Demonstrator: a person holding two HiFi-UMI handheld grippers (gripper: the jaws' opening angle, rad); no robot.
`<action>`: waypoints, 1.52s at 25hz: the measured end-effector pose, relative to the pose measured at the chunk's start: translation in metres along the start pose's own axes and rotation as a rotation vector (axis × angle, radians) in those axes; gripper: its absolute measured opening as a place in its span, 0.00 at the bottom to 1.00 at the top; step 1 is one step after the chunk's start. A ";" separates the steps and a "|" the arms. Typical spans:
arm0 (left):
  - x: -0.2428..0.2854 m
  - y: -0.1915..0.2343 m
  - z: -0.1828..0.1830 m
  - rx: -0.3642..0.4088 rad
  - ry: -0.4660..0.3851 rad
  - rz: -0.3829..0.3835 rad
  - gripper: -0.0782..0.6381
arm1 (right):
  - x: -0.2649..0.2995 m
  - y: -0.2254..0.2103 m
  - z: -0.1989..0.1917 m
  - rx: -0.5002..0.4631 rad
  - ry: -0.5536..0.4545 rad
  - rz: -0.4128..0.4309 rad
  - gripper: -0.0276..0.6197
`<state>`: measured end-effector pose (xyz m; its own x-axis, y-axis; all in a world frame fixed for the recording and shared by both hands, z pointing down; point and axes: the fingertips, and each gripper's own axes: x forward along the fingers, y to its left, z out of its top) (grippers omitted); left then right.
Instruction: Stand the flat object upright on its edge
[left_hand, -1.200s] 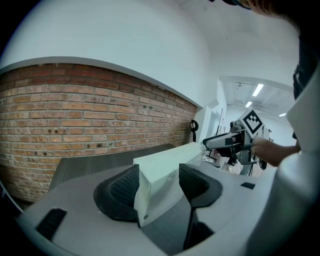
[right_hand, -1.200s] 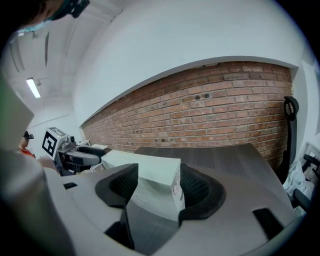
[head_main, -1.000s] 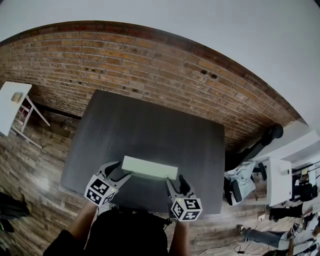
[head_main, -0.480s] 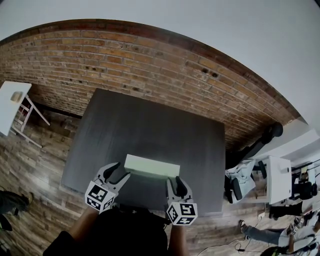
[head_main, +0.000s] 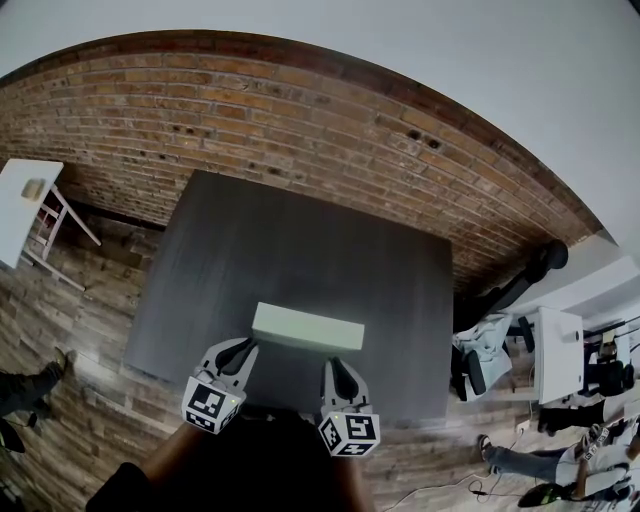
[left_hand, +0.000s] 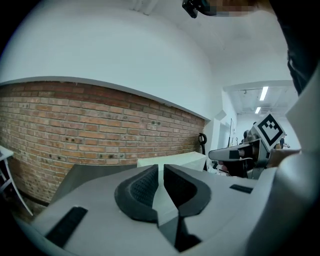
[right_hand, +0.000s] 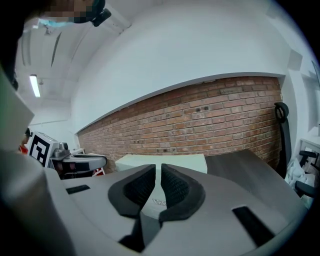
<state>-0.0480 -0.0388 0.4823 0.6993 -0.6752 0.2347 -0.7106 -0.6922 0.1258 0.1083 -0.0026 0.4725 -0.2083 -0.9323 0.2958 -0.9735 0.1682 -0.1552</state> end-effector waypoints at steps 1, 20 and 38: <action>0.000 -0.002 -0.001 0.002 -0.004 0.001 0.19 | 0.000 0.002 -0.002 -0.001 0.002 0.001 0.12; 0.000 -0.016 0.009 0.023 -0.054 -0.018 0.18 | -0.004 0.010 -0.002 -0.024 -0.022 0.006 0.08; 0.001 -0.014 0.009 0.027 -0.056 -0.020 0.18 | 0.000 0.013 -0.001 -0.025 -0.030 0.019 0.08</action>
